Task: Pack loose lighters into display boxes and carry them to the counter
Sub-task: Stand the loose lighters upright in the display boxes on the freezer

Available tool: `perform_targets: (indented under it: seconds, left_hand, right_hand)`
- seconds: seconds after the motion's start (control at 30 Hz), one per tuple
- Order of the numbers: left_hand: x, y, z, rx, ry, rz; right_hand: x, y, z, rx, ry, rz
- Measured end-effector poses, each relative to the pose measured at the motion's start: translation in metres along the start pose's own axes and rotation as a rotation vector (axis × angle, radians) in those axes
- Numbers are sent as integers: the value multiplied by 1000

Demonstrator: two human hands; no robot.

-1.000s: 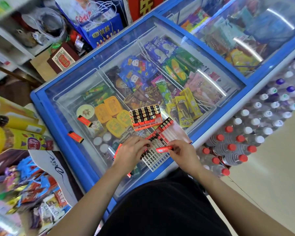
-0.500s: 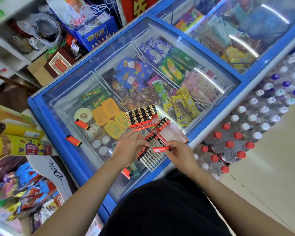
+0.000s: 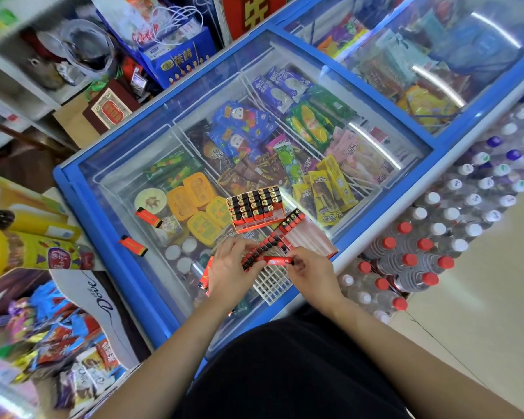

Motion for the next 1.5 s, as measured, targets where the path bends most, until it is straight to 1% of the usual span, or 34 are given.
perform_targets:
  seconds: [0.1, 0.17, 0.33, 0.4, 0.5, 0.63, 0.7, 0.77, 0.87, 1.03, 1.1, 1.23, 1.3, 1.37, 1.43, 1.5]
  left_hand:
    - [5, -1, -2, 6, -9, -21]
    - [11, -1, 0, 7, -21, -27]
    - [25, -3, 11, 89, 32, -20]
    - [28, -3, 15, 112, 19, -30]
    - [25, -2, 14, 127, 34, -67]
    - [20, 1, 9, 150, 46, -80]
    - [18, 1, 10, 169, 61, -77]
    - [17, 0, 10, 183, 75, -77]
    - [18, 0, 12, 199, 72, -86]
    - [19, -1, 16, 222, 92, -75]
    - [20, -1, 18, 227, 97, -67]
    - [20, -2, 18, 238, 104, -73]
    - [20, -2, 17, 245, 119, -70]
    - [20, -2, 18, 237, 124, -69]
    - [19, -1, 18, 245, 132, -63]
    - [17, 0, 18, 246, 133, -52]
  right_hand:
    - [0, -3, 6, 61, 90, -15]
    - [-2, -6, 9, 109, 173, -53]
    - [-12, -14, 8, 193, 345, -99]
    - [-14, -15, 7, 204, 389, -93]
    - [-14, -17, 8, 206, 451, -37]
    - [-12, -25, 11, 269, 464, 14]
    - [-11, -24, 12, 232, 440, -22]
    - [-13, -19, 14, 187, 435, -95]
    - [-18, -14, 21, 199, 449, -165]
    - [-15, -22, 27, 364, 534, -80]
    - [-13, -21, 20, 392, 479, -15]
    - [-13, -17, 4, 405, 294, 114]
    - [-11, -18, 3, 333, 217, 224]
    - [-7, -18, 4, 204, 169, 309]
    - [-6, -15, 6, 116, 157, 321]
    - [-6, -11, 10, 60, 165, 287]
Point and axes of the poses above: each hand's wrist, its own x-axis away from the middle knuckle, its own y-axis out of the back of the hand, z = x × y, the point moved 4 cm from there along -x, towards the middle knuckle, and after that the axes turned 15 degrees about -y, right-handed, at the moved point
